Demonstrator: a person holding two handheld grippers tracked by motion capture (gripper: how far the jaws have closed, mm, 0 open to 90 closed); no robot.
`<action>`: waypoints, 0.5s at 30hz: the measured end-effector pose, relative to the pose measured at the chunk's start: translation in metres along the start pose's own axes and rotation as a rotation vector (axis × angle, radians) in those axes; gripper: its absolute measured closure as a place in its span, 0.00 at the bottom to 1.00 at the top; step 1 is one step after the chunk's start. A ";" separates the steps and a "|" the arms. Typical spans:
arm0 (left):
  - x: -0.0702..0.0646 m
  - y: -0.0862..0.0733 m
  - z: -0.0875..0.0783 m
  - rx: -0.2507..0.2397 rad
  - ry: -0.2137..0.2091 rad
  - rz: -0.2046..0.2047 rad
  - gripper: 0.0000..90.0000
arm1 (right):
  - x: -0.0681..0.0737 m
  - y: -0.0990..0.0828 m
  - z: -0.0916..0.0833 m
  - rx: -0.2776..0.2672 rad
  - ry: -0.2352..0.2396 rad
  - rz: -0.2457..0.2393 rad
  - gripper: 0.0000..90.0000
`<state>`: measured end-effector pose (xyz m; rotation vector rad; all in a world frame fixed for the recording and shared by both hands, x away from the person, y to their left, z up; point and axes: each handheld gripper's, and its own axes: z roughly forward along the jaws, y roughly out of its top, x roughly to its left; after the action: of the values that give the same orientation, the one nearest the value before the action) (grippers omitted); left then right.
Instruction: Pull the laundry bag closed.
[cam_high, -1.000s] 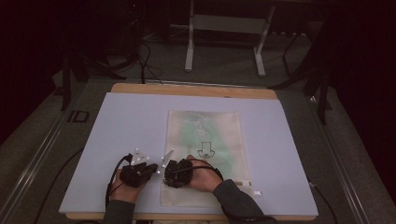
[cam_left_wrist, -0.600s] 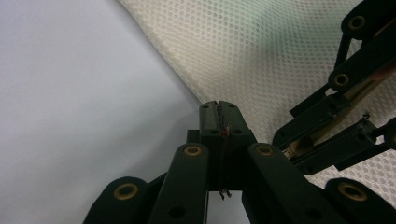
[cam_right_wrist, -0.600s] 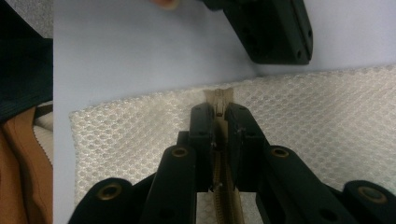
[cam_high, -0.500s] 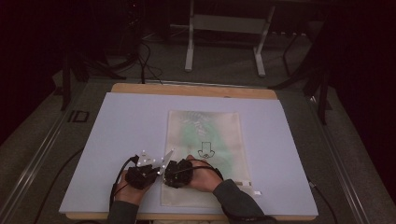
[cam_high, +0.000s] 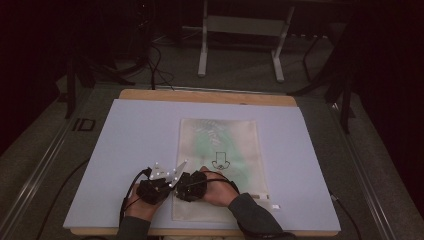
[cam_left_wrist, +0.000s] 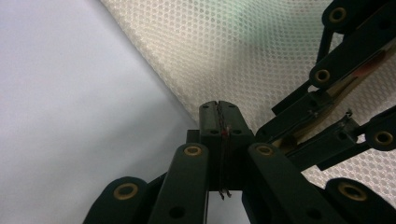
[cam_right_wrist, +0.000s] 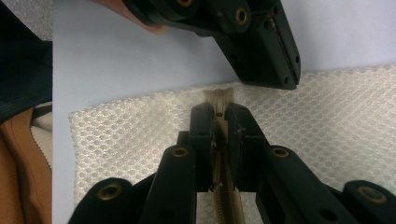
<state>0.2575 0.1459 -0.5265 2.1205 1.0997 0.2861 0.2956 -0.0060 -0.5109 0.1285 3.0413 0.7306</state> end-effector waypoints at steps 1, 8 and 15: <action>0.000 0.000 0.000 0.000 0.000 0.000 0.99 | 0.000 0.000 0.000 0.000 0.000 0.000 0.91; -0.004 0.001 0.005 0.011 -0.002 -0.004 0.99 | 0.002 0.000 0.000 0.000 -0.011 -0.006 0.91; 0.003 0.000 0.005 0.024 -0.042 -0.051 0.99 | 0.002 -0.002 0.000 -0.013 -0.012 -0.004 0.91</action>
<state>0.2621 0.1459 -0.5309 2.1066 1.1365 0.2038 0.2937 -0.0077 -0.5114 0.1266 3.0241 0.7465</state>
